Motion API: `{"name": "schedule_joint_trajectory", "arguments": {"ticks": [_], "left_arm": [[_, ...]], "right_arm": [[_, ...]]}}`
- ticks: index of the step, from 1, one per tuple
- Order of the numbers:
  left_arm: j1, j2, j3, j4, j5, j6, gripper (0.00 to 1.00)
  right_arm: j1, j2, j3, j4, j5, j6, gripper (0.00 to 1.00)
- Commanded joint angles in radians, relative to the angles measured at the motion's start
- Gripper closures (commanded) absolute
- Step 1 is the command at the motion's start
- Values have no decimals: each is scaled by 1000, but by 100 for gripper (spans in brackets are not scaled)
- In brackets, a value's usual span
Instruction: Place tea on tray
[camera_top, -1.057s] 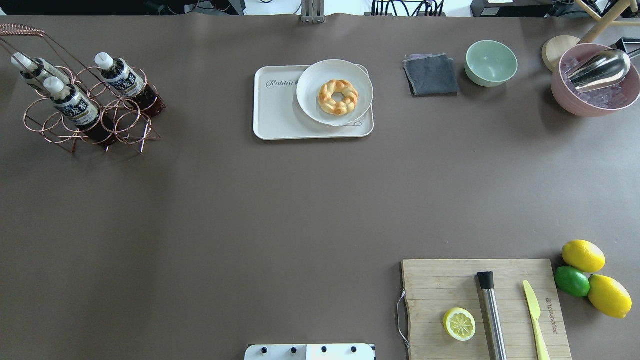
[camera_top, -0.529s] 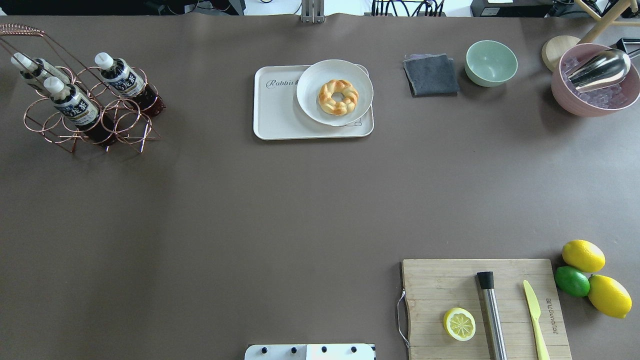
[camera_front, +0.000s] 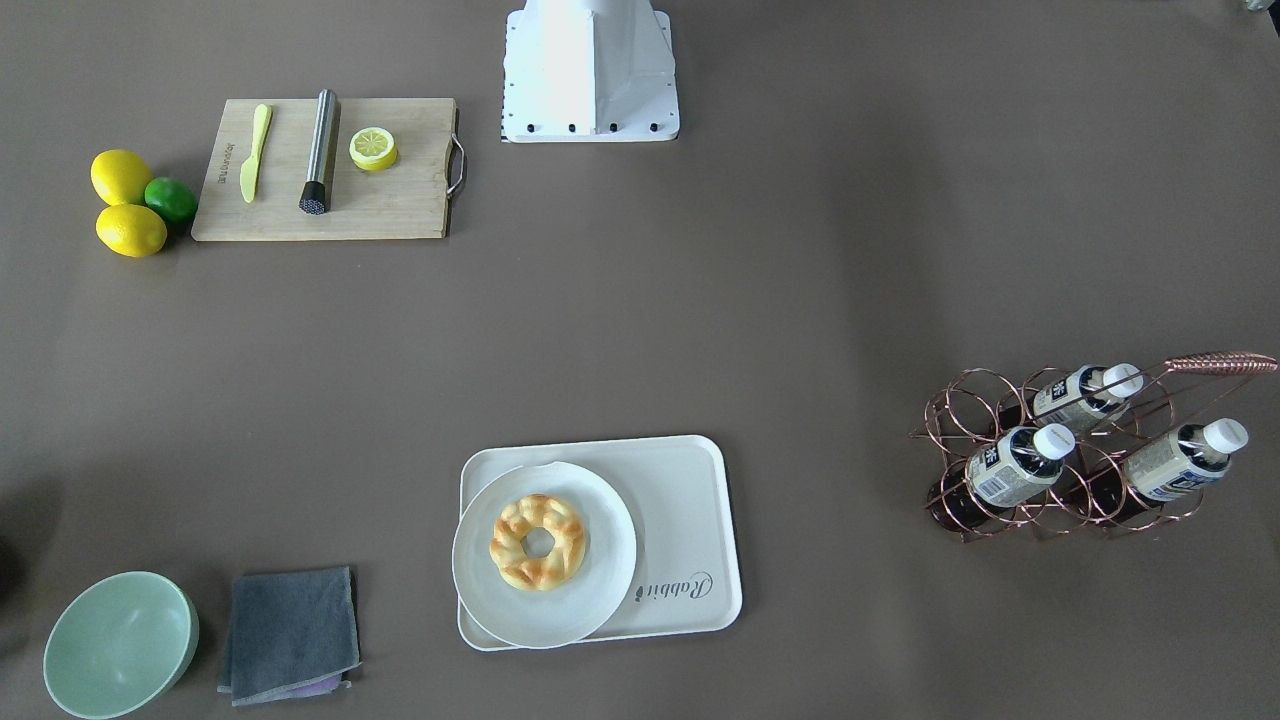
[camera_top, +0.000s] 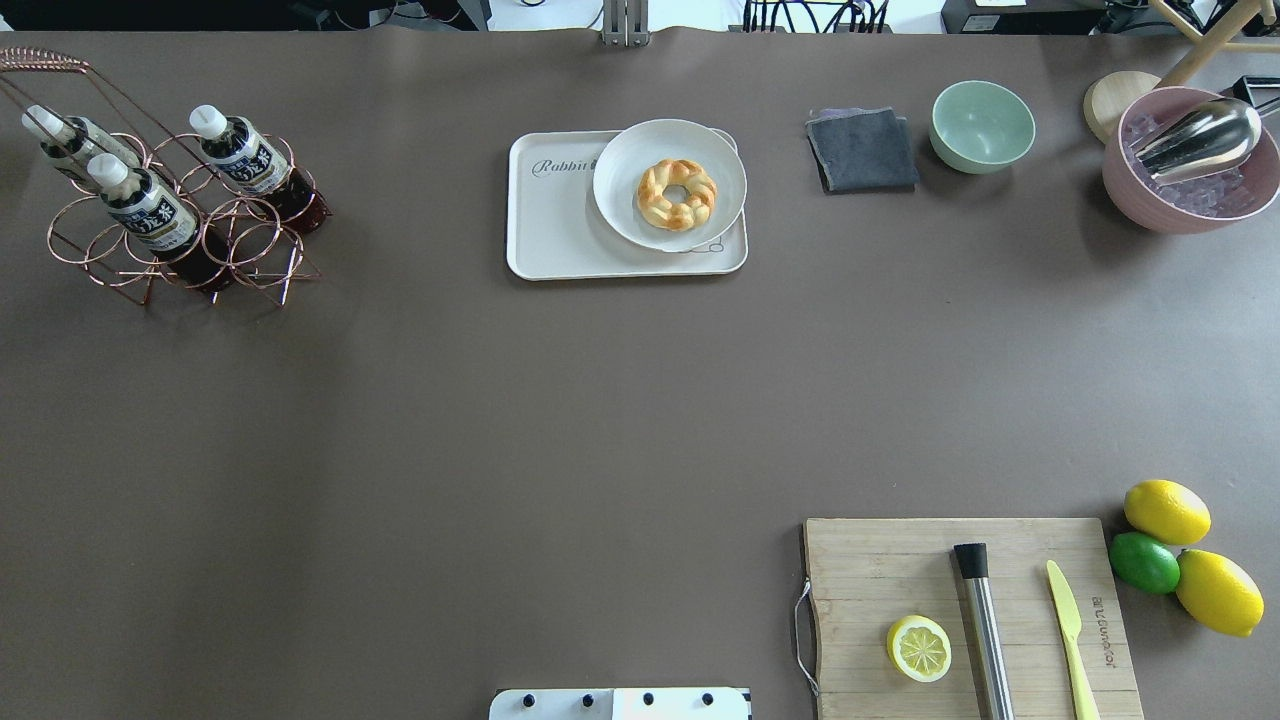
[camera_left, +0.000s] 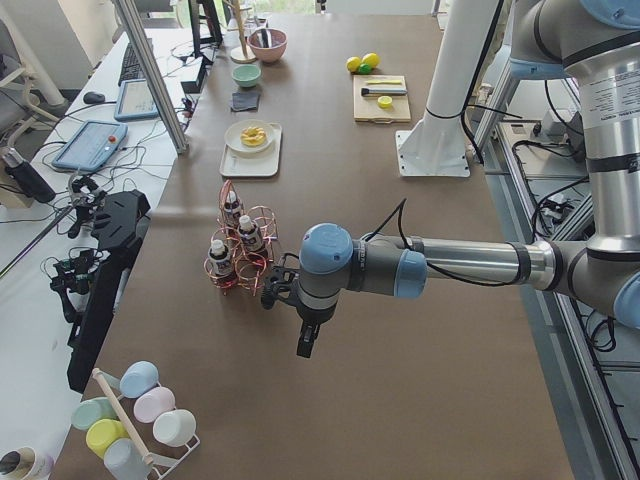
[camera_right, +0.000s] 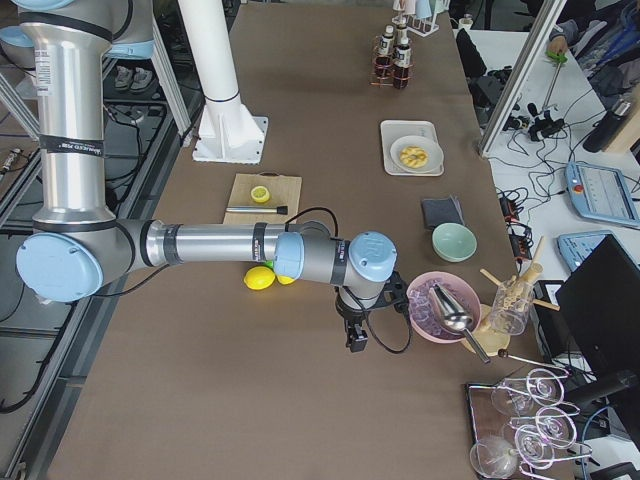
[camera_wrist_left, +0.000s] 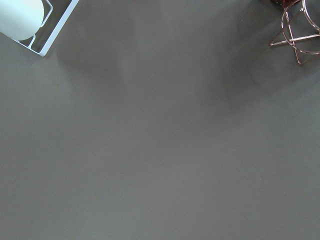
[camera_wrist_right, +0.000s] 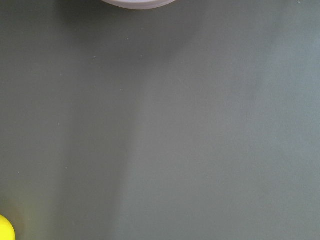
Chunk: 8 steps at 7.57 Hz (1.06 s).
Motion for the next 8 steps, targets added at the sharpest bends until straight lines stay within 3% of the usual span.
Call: {"name": "schedule_joint_trajectory", "arguments": {"ticks": [1,8], "left_arm": [[1,1,-6,-3,-1,-3,3],[15,-3,-2,-69,2,0,4]], "right_arm": [[0,-2,0,0,2,-2,0],[0,-8,3,21,0,-2,0]]}}
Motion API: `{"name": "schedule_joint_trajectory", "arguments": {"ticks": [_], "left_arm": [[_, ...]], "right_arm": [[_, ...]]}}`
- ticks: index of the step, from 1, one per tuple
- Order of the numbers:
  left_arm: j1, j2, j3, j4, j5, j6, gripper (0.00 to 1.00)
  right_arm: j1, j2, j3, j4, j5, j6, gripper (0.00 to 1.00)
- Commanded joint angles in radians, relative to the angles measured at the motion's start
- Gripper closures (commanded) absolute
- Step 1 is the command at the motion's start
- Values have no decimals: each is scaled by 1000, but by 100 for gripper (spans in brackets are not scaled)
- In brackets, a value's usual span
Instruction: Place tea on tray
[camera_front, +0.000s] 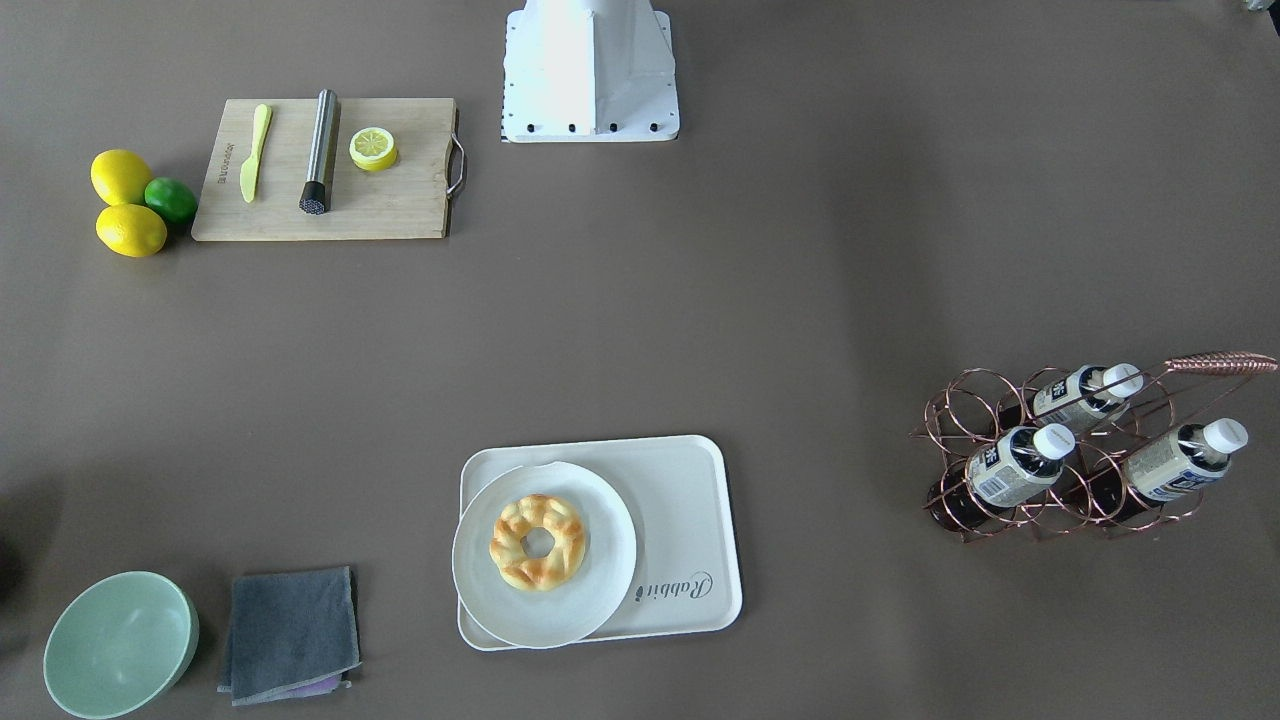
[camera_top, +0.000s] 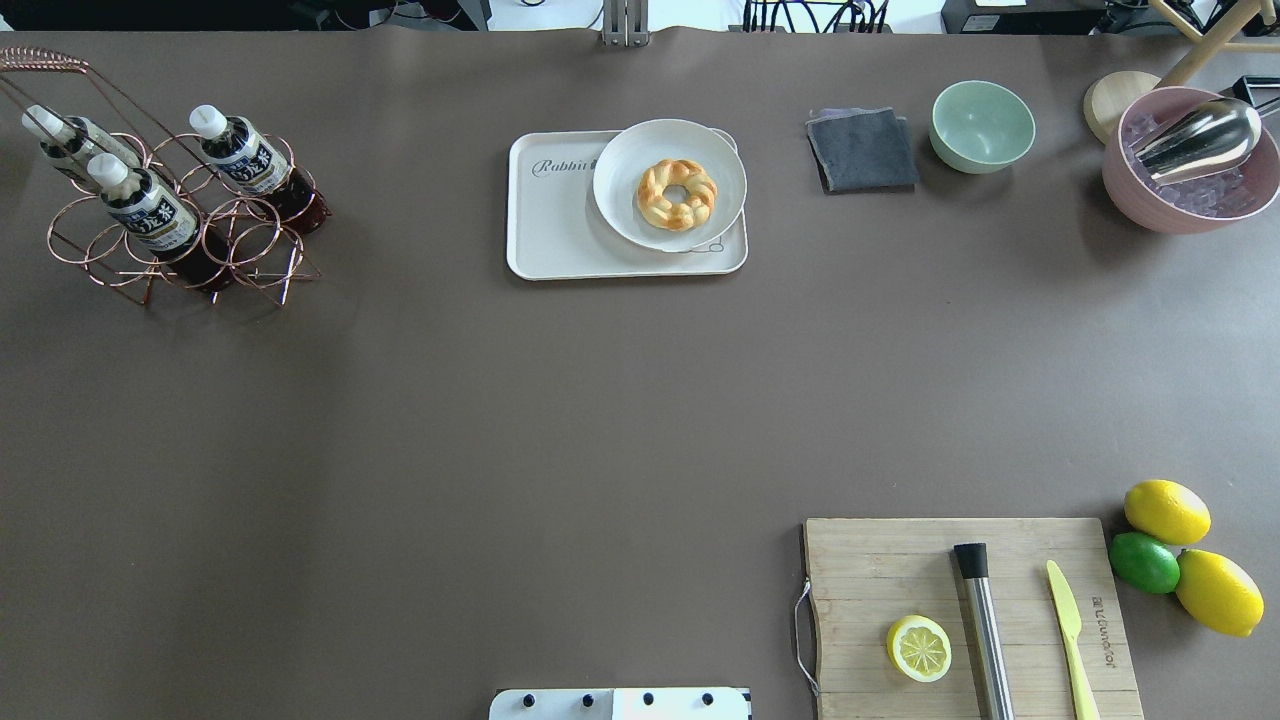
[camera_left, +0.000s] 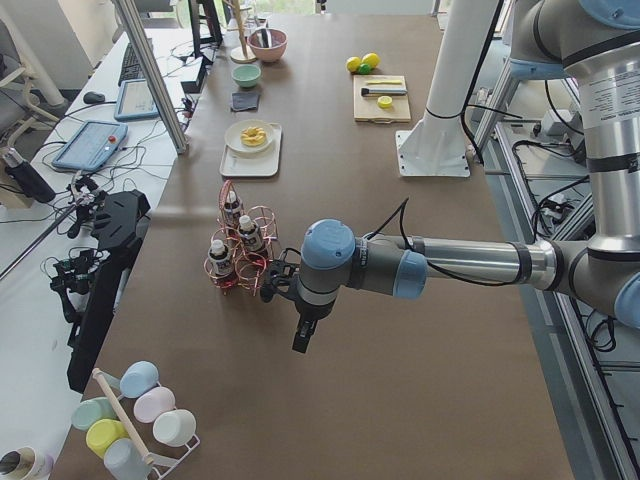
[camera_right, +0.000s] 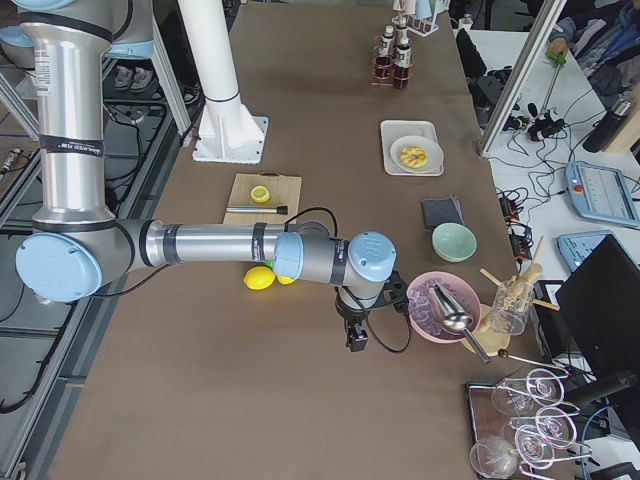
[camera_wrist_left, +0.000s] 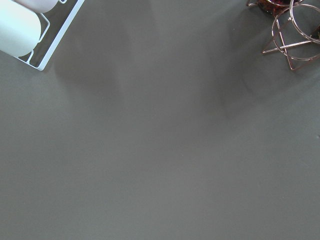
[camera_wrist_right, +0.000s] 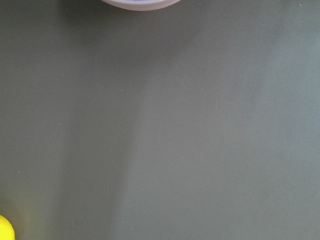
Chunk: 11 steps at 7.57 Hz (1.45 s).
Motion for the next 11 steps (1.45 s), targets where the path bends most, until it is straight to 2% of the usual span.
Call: {"name": "schedule_joint_trajectory", "arguments": {"ticks": [1,6,11], "left_arm": [[5,-6,-2,-13,1,0,3],[7,17,8,-73,1,-6,2],[7,20,11,-73,-2,0,3]], "right_arm": [[2,-16,16,14,0,2,0],[2,-28,29,14,26,4,0],[2,-31,22,45,23,-2,0]]}}
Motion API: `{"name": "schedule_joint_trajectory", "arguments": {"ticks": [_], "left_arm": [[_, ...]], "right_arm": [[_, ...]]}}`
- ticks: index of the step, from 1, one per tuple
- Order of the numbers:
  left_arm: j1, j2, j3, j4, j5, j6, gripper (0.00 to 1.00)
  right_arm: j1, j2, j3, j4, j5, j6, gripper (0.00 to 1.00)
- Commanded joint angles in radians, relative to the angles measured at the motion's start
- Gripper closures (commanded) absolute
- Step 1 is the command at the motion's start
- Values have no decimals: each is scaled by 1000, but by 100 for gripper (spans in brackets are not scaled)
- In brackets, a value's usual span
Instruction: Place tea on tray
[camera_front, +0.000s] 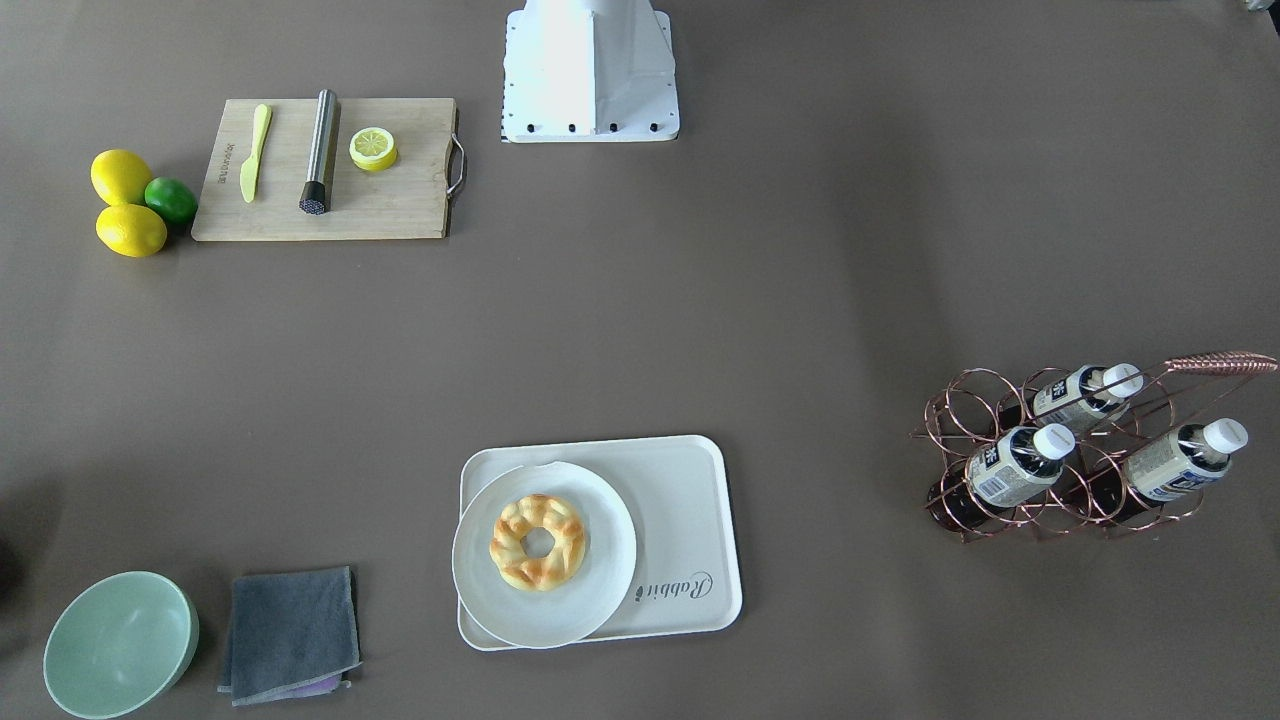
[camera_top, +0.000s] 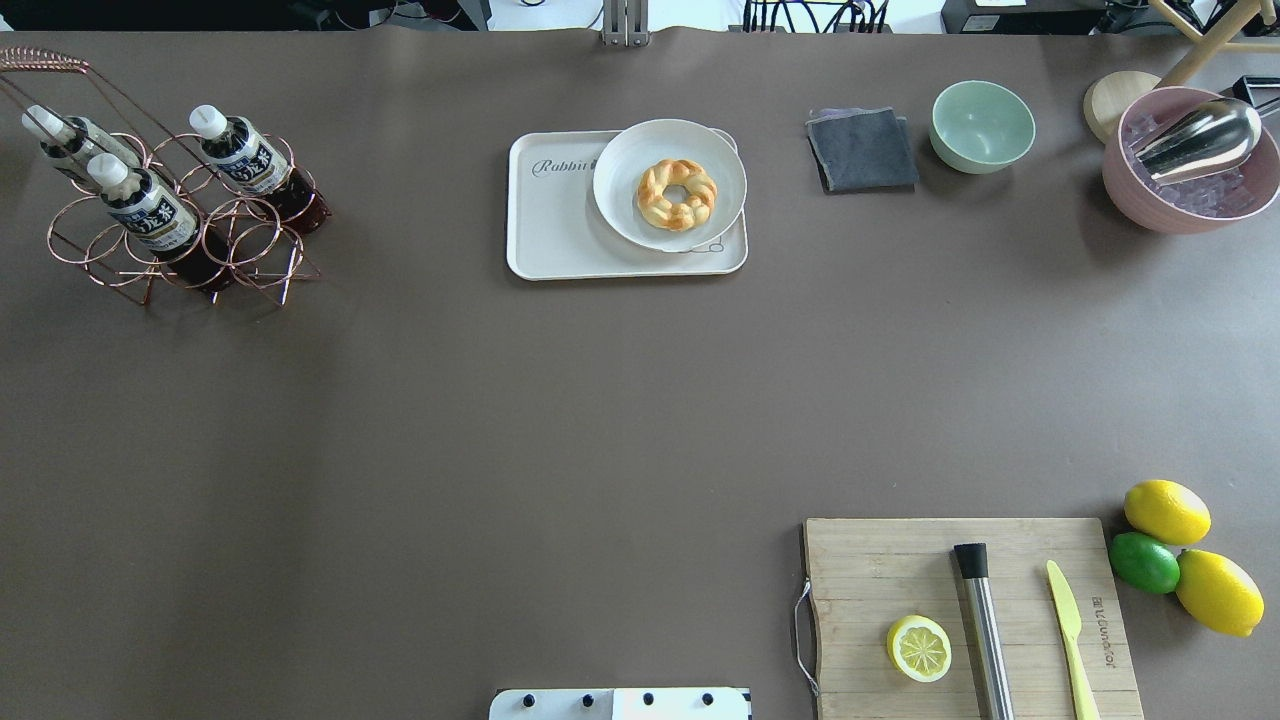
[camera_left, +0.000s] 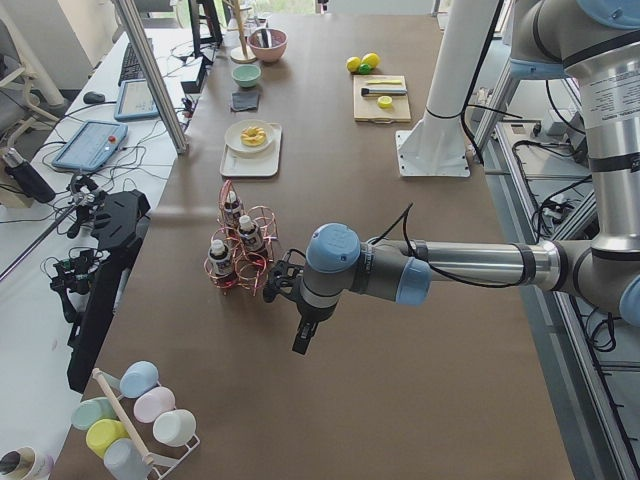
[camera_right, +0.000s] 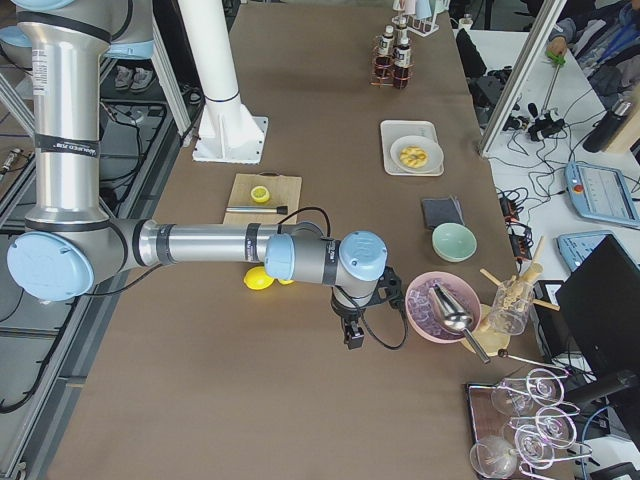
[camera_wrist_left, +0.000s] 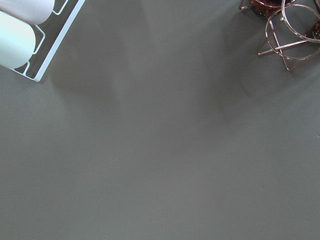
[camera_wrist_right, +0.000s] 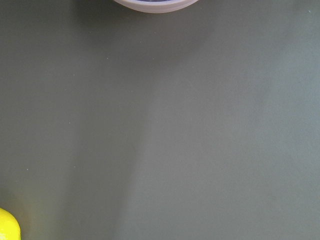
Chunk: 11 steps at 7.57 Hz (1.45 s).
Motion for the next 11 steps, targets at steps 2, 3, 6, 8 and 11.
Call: {"name": "schedule_joint_trajectory", "arguments": {"ticks": [2,3,6,8,11], "left_arm": [[0,1,-5,-1,-2,2,3],[0,-1,-5,-1,-2,-7,3],[27,-36,-11,-89,-102,-231,3],[112,-54,-13,-229,-87,-431,3],[265,-88,-25,-401,59,-770,3]], "right_arm": [[0,1,1,3,1,4,0],[0,6,2,3,1,6,0],[-2,14,-7,3,0,10,0],[-3,15,-10,3,9,10,0],[-6,49,-13,5,11,1,0]]}}
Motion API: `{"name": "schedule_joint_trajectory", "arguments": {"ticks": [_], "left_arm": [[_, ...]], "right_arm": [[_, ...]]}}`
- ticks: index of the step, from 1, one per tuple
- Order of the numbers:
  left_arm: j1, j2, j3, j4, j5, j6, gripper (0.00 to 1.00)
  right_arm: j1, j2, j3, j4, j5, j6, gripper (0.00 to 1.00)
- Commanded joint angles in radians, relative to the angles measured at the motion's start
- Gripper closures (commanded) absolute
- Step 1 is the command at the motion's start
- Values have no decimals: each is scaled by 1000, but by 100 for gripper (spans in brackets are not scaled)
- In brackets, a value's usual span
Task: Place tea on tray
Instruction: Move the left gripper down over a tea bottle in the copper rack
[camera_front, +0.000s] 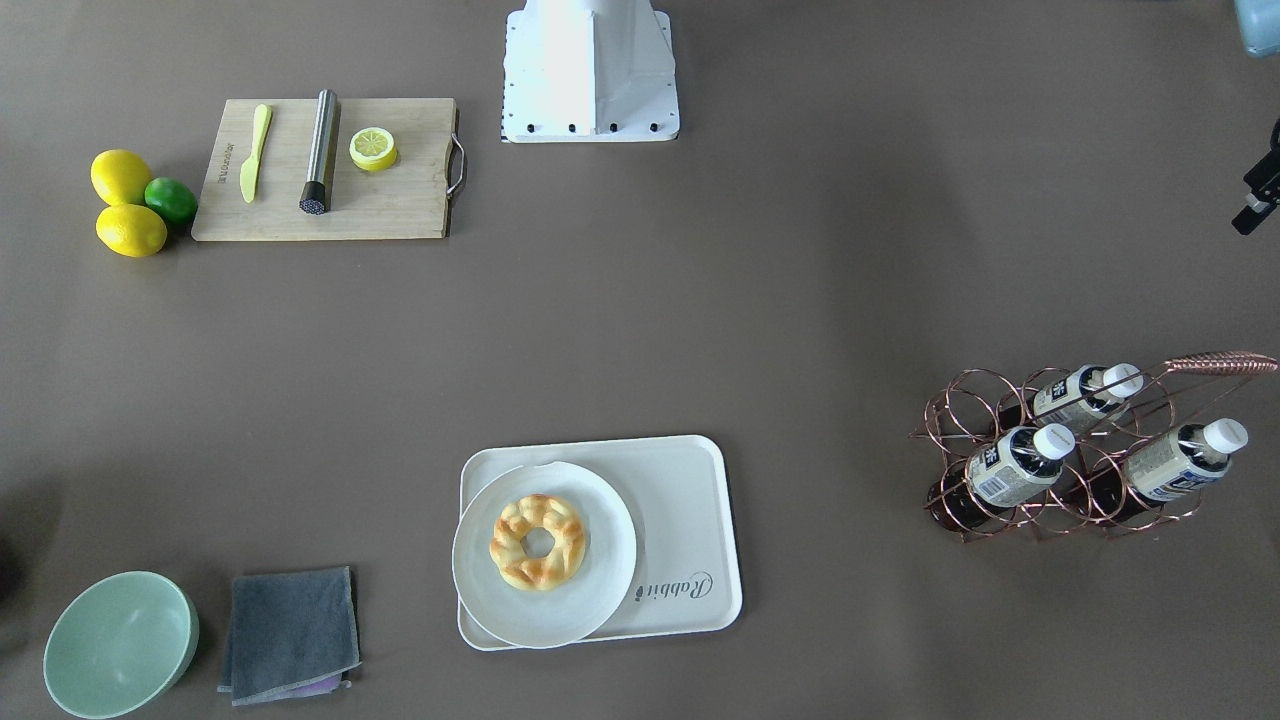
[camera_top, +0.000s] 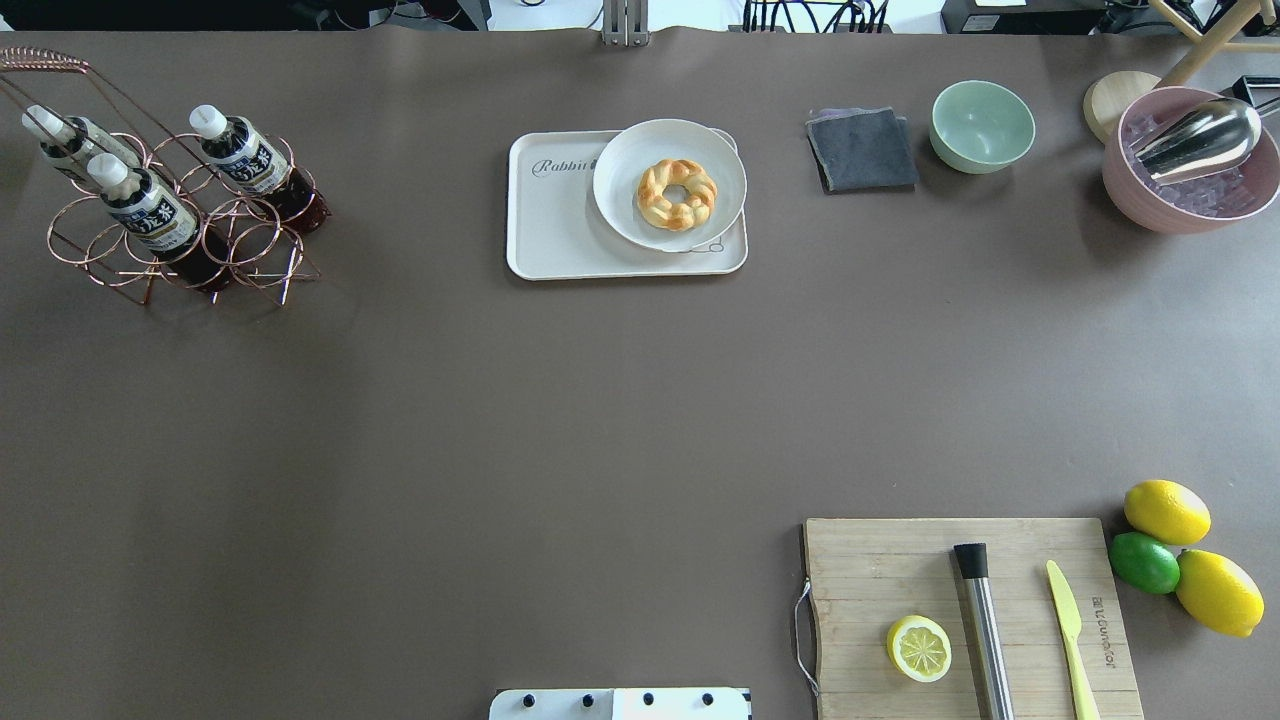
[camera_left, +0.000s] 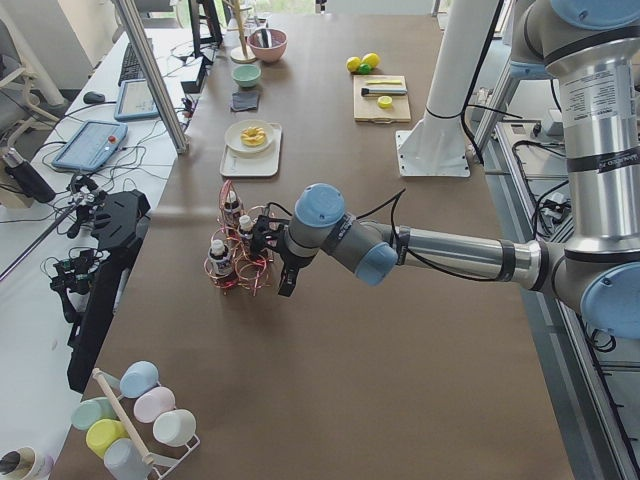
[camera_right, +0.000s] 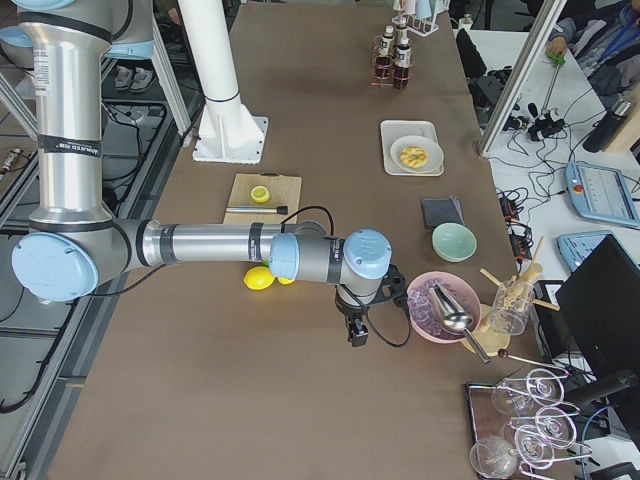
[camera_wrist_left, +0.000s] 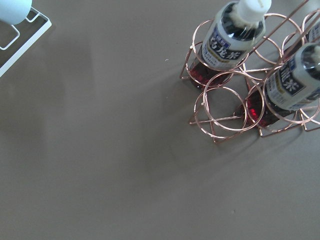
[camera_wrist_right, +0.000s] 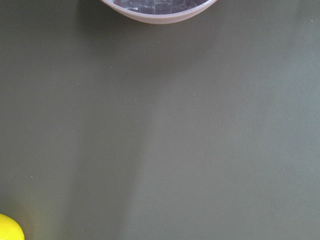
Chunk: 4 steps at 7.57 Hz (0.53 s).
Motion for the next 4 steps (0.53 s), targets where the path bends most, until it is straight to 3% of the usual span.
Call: {"name": "schedule_joint_trajectory", "arguments": {"ticks": [1,4], "left_arm": [[146,-49,-13,-109,130,-266,3],[244,-115,-29,-103,223,-351,3]], "right_arm": [[-3,24,-5,-2,5,-2,0],[-6,19,-5,1,2,-6,0]]}}
